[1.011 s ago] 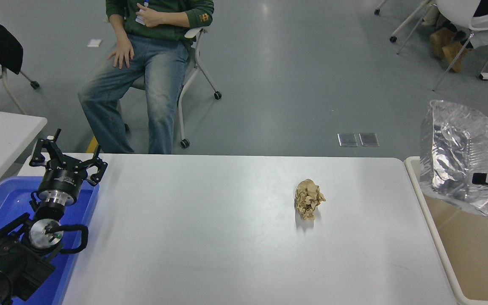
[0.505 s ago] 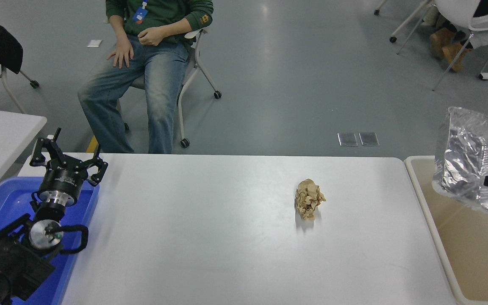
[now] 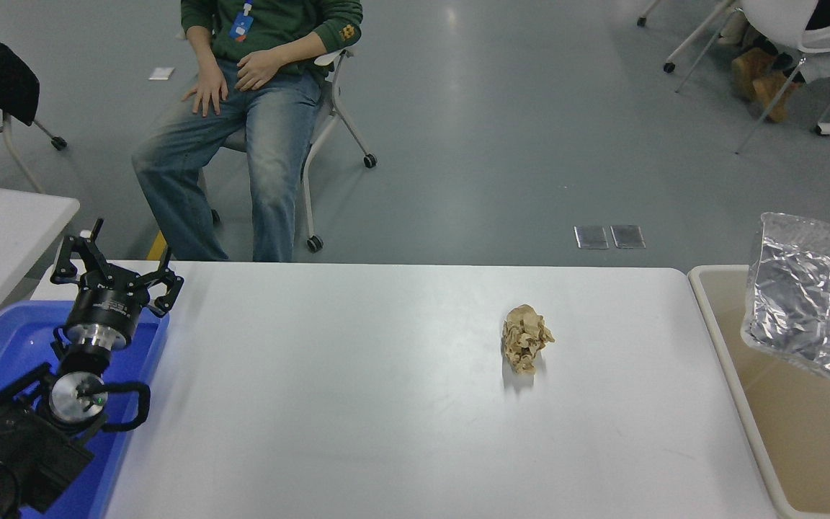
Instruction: Clean the table surface
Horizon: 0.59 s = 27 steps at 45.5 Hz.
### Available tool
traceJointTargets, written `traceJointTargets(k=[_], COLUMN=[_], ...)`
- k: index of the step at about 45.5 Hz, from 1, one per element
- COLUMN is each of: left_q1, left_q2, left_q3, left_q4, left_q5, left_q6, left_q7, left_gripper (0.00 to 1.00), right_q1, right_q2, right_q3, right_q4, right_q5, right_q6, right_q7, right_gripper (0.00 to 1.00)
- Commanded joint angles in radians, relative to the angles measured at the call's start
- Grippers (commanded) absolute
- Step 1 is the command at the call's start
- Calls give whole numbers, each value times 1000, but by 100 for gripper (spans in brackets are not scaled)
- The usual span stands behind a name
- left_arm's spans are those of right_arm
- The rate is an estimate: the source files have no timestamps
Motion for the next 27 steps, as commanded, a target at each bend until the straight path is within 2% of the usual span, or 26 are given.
traceJointTargets(k=[1, 15, 27], left_q1=[0, 0, 0], left_q2=[-1, 0, -1], left_q3=[0, 0, 0], left_q4=[0, 0, 0], left_q5=[0, 0, 0], left_q6=[0, 0, 0], left_q7=[0, 0, 0], left_gripper=[100, 100, 100], right_q1=[-108, -247, -310], right_q2=[152, 235, 292], right_q3=[-30, -90, -119], right_q4=[-262, -372, -442], right_q5=[10, 213, 322], right_q6=[-134, -267, -407], right_q7=[14, -13, -159], right_gripper=[0, 0, 0])
